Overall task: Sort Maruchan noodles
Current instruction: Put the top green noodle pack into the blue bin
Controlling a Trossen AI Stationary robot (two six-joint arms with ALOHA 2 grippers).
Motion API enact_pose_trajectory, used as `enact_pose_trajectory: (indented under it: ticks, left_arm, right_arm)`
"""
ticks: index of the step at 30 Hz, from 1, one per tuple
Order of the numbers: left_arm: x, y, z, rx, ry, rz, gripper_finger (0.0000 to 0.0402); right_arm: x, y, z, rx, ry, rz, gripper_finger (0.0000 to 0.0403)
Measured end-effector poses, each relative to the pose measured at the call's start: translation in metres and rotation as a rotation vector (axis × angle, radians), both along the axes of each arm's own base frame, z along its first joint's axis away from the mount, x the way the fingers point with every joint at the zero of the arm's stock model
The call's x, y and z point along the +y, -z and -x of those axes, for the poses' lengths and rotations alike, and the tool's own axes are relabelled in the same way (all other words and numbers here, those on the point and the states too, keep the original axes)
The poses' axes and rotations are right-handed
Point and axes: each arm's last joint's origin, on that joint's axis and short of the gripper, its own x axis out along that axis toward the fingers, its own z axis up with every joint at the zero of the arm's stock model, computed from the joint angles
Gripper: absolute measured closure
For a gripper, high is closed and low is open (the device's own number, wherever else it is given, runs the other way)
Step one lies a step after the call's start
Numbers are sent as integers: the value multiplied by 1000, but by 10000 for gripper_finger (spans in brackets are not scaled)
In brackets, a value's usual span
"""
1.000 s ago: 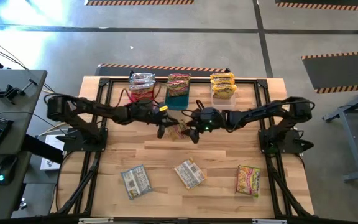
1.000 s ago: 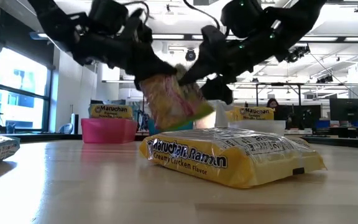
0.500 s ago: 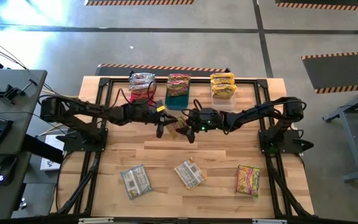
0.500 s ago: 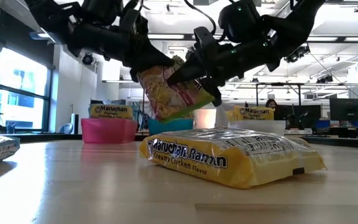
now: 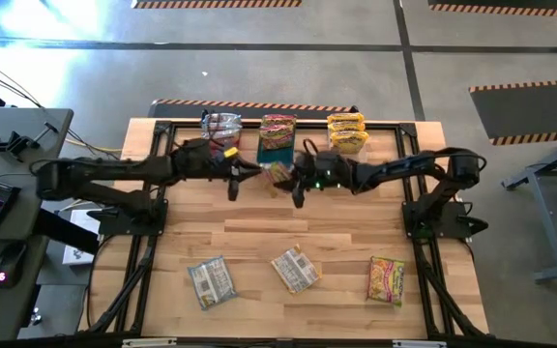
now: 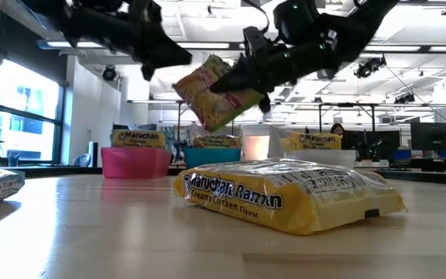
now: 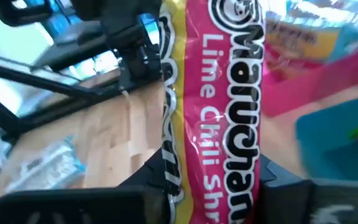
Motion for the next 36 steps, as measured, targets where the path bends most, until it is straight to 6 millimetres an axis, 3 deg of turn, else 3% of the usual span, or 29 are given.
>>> enact_pose_trajectory:
  ticks: [5,11,14,21,30,36]
  left_arm:
    - [-4,-5,20,17,2,-31,339]
    - [-13,34,37,-157,7,25,353]
    - [-16,51,49,-250,-1,72,369]
    - [-19,70,62,-285,-17,144,400]
    - [-20,70,62,-280,-17,137,401]
    - [-20,71,62,-274,-19,138,401]
  right_arm:
    - [-31,-40,-9,180,-48,157,314]
    - [-76,-81,-20,451,-156,391,318]
    - [-100,-82,-30,581,-214,426,318]
    - [-143,-52,-64,800,-366,447,319]
    - [-166,-42,-93,856,-371,488,320]
    - [-167,-55,-96,831,-295,405,320]
